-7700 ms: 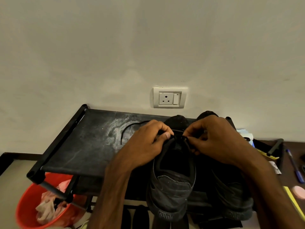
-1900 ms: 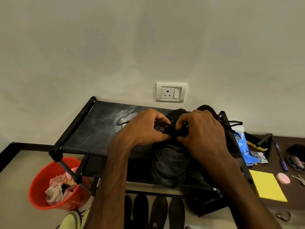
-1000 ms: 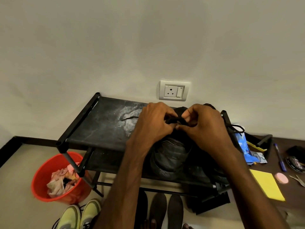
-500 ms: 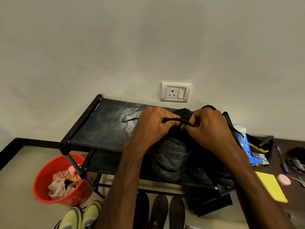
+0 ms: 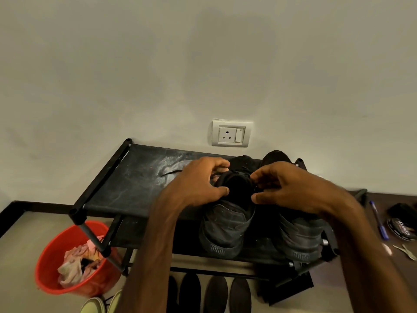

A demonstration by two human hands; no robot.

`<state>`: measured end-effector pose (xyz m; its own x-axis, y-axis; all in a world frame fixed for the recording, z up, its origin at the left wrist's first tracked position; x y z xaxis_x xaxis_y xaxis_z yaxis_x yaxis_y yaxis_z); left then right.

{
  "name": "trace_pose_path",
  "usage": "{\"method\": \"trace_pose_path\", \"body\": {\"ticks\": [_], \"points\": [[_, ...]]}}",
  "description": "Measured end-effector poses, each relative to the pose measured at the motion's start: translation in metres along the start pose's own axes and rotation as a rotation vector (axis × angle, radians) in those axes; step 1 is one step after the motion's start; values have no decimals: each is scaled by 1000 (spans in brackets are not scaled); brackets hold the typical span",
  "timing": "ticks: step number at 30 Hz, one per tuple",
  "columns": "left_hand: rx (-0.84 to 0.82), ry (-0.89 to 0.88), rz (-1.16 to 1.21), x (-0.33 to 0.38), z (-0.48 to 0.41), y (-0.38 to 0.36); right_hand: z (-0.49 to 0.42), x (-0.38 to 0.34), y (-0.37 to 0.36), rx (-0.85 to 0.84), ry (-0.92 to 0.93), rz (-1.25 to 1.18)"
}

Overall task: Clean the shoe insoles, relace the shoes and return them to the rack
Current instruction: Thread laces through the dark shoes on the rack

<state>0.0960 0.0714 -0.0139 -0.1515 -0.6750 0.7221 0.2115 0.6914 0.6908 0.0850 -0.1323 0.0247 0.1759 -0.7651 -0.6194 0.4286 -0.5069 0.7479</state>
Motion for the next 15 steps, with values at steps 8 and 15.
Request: {"method": "trace_pose_path", "body": {"ticks": [8, 15], "points": [[57, 96, -379, 21, -15, -14, -23, -14, -40, 331, -146, 321], [25, 90, -255, 13, -16, -16, -31, -21, -43, 473, -185, 327]]}}
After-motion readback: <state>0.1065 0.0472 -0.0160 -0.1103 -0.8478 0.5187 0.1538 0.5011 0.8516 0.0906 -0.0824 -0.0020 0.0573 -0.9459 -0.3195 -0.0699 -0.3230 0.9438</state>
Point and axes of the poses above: each hand's wrist, its own z-axis away from the middle knuckle, its own y-axis out of the back of the hand, x = y × z, the point moved 4 cm from there along -z, towards the middle knuckle, and after that the axes turned 3 degrees about y, right-handed, at the moved point
